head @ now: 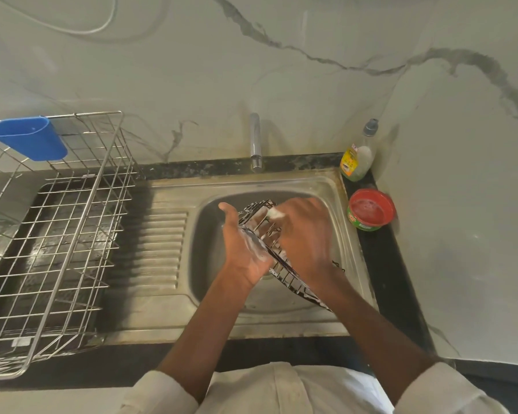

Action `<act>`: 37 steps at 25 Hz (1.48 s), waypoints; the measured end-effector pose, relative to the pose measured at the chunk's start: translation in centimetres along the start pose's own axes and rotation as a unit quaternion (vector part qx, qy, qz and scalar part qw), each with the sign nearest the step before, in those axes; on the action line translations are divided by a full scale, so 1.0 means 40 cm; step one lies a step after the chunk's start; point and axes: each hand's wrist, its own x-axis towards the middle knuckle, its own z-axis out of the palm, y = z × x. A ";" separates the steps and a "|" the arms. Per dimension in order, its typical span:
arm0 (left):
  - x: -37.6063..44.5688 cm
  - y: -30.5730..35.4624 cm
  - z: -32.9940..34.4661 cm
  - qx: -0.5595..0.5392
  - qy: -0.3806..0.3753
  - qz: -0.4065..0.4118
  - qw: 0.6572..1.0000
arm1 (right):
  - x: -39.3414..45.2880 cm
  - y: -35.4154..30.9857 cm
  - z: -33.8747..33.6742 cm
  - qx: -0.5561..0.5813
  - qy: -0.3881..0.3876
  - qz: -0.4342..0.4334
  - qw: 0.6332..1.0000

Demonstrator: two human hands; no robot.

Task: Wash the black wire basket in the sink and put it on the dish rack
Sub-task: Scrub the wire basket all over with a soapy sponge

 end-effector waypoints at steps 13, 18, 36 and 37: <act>-0.020 -0.005 0.005 0.074 -0.074 0.065 0.992 | -0.087 0.030 -0.023 -0.068 -0.075 0.072 0.992; -0.029 -0.010 -0.003 0.133 -0.055 0.089 0.986 | -0.084 0.034 -0.023 -0.072 -0.105 0.044 0.991; -0.041 -0.054 -0.010 0.179 -0.016 0.100 0.979 | -0.069 0.020 0.045 0.254 -0.080 0.381 0.885; -0.041 -0.050 -0.014 0.166 -0.020 0.098 0.981 | -0.075 0.019 0.044 0.250 -0.087 0.374 0.889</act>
